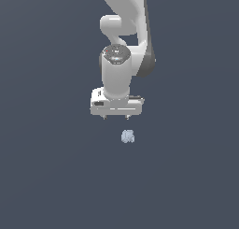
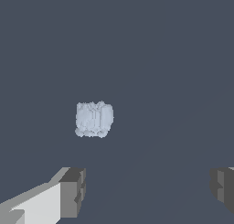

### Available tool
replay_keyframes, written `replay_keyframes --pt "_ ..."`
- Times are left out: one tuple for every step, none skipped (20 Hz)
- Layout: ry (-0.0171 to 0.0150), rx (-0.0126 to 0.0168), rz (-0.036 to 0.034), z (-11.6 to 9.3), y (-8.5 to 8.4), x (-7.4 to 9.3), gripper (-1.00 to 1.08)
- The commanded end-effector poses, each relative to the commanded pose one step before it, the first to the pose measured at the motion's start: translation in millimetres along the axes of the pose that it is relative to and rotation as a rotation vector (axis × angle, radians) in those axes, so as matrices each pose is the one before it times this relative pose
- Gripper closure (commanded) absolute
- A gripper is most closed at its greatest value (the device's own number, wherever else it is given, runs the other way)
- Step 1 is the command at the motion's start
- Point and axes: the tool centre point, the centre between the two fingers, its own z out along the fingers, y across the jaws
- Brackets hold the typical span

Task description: Pick up the object and move it to a goal position.

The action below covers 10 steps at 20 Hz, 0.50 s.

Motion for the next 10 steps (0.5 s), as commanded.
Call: replay_keyframes --pt "0.00000 0.00000 0.00000 0.00 0.01 0.00 -0.92" --pt "0.00060 0.00051 -0.00113 -0.14 -0.59 0.23 -0.92" --pt "0.00168 0.00147 -0.00313 -0.36 -1.60 0.69 -0.92" --pt "0.00272 0.00238 -0.00510 -0.59 -2.61 1.10 -0.92" --pt "0.00373 0.00328 -0.00705 -0.80 -3.59 1.52 -0.92" --pt "0.00470 0.00414 -0.00897 -1.00 -4.52 1.92 -0.92" --pt "0.00498 0.00441 -0.00967 -1.03 -4.81 2.05 -0.92" --pt "0.00389 0.00346 -0.00776 -0.78 -3.77 1.62 -0.92" --pt "0.00274 0.00244 -0.00569 -0.53 -2.66 1.15 -0.92" --pt "0.00157 0.00140 -0.00350 -0.28 -1.53 0.68 -0.92"
